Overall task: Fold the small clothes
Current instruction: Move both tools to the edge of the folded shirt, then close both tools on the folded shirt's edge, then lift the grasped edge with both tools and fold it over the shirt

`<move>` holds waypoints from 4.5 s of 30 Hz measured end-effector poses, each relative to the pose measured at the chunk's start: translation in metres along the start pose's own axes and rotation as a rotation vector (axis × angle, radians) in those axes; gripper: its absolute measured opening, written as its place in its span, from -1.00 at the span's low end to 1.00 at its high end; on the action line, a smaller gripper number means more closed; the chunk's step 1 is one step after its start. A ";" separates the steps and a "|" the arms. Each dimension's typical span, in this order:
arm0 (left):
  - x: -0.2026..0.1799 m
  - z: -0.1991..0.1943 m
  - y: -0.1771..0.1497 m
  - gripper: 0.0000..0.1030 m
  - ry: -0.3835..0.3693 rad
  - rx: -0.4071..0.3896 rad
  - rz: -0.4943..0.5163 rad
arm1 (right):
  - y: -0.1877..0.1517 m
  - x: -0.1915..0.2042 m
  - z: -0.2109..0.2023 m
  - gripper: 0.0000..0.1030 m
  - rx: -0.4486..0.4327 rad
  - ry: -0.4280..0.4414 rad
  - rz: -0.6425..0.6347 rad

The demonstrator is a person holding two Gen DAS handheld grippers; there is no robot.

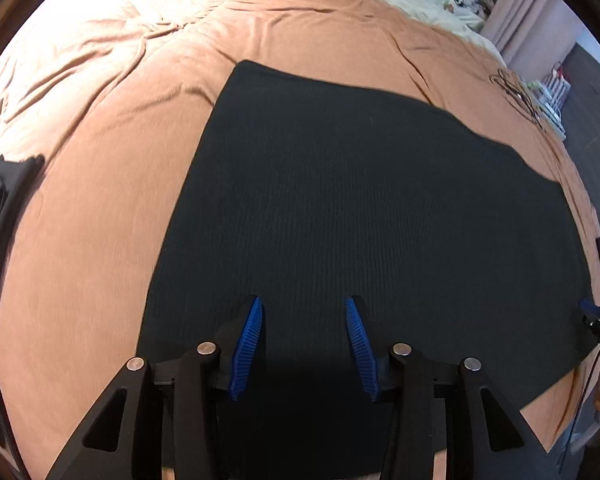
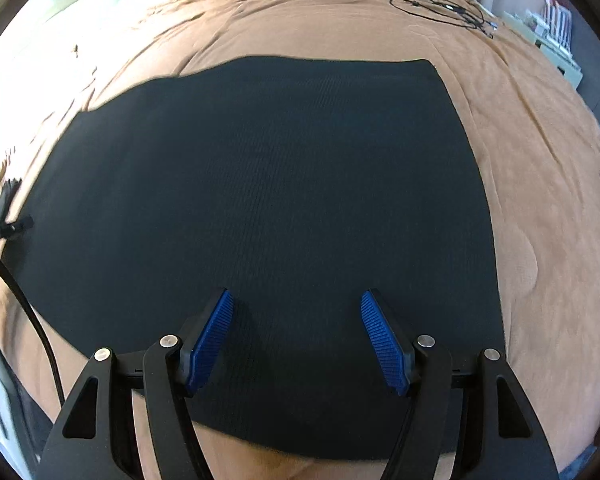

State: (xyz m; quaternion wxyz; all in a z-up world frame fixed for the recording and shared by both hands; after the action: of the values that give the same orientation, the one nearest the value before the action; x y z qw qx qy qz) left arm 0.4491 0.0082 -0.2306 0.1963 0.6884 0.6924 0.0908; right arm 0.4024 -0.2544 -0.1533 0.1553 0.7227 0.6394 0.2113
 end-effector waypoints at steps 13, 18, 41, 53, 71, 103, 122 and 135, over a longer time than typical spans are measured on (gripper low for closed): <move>0.001 -0.019 -0.062 0.21 0.059 -0.050 0.066 | -0.059 0.021 -0.025 0.27 -0.025 -0.076 -0.017; 0.009 -0.032 -0.073 0.21 0.042 -0.059 0.044 | -0.074 0.017 -0.044 0.27 -0.049 -0.041 0.039; 0.096 -0.044 -0.086 0.02 -0.245 -0.124 -0.391 | -0.132 -0.100 -0.056 -0.32 -0.227 0.400 0.623; 0.099 -0.039 -0.081 -0.06 -0.469 -0.194 -0.475 | -0.136 -0.113 -0.037 -0.35 -0.324 0.469 0.693; 0.090 -0.027 -0.073 -0.59 -0.311 -0.179 -0.429 | -0.162 -0.106 -0.021 -0.70 -0.343 0.390 0.691; 0.125 -0.113 -0.135 -0.93 -0.282 -0.279 -0.445 | -0.168 -0.059 -0.098 -1.00 -0.261 0.292 0.502; 0.124 -0.111 -0.145 -0.93 -0.354 -0.305 -0.438 | -0.147 -0.002 -0.173 0.11 -0.328 -0.018 0.234; 0.128 -0.106 -0.146 -0.93 -0.408 -0.307 -0.454 | -0.114 0.134 -0.110 -0.42 -0.190 0.142 0.034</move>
State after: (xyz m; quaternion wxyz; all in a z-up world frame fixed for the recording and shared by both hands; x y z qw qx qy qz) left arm 0.2765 0.1453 -0.2108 0.4472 0.4831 0.7527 0.0081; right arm 0.2616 -0.1115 -0.1004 0.1736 0.6986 0.6137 0.3243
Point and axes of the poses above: each gripper's, at about its wrist camera, not at the fingertips, and z roughly the way its jaws point, x to its left, y to its top, the point moved 5 cm from there along z, roughly the way its jaws point, and after that the axes turned 2 degrees about y, right-handed, at the moved point
